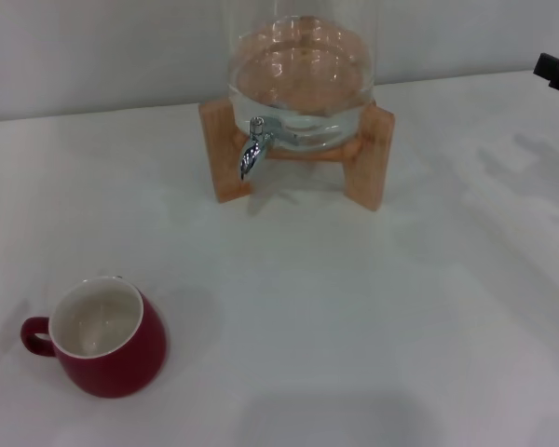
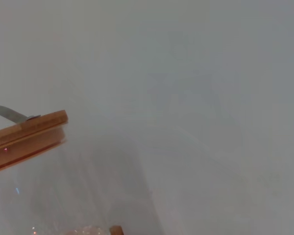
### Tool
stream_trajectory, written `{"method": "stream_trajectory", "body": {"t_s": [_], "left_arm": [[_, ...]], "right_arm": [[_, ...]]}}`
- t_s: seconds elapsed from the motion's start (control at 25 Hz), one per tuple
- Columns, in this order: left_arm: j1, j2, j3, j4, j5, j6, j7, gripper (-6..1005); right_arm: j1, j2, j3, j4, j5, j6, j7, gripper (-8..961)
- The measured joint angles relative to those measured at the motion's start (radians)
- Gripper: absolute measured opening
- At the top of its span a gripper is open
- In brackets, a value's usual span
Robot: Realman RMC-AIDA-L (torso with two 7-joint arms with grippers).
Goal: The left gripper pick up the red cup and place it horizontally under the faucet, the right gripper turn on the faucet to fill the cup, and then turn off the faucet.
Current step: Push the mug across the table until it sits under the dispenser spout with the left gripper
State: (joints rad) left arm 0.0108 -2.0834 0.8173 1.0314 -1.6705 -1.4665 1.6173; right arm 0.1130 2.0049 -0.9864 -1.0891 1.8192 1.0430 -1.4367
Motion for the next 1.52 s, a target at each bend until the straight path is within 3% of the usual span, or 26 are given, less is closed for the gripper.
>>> {"method": "stream_trajectory", "body": {"t_s": [0.4, 0.8, 0.92, 1.52], "left_arm": [[0.006, -0.009, 0.033, -0.063, -0.034, -0.008, 0.251, 650], [0.083, -0.011, 0.233, -0.296, -0.439, -0.011, 0.798, 650], [0.071, -0.007, 0.256, -0.37, -0.499, -0.013, 0.846, 650], [0.019, -0.008, 0.262, -0.552, -0.547, -0.069, 0.94, 649]], "right_arm": [[0.005, 0.0, 0.016, 0.015, 0.0, -0.002, -0.002, 780], [0.018, 0.0, 0.04, 0.041, -0.005, 0.003, -0.005, 781], [0.02, -0.001, 0.049, 0.041, -0.005, 0.002, -0.005, 781], [0.028, -0.004, 0.052, 0.041, -0.009, 0.003, -0.001, 780]]}}
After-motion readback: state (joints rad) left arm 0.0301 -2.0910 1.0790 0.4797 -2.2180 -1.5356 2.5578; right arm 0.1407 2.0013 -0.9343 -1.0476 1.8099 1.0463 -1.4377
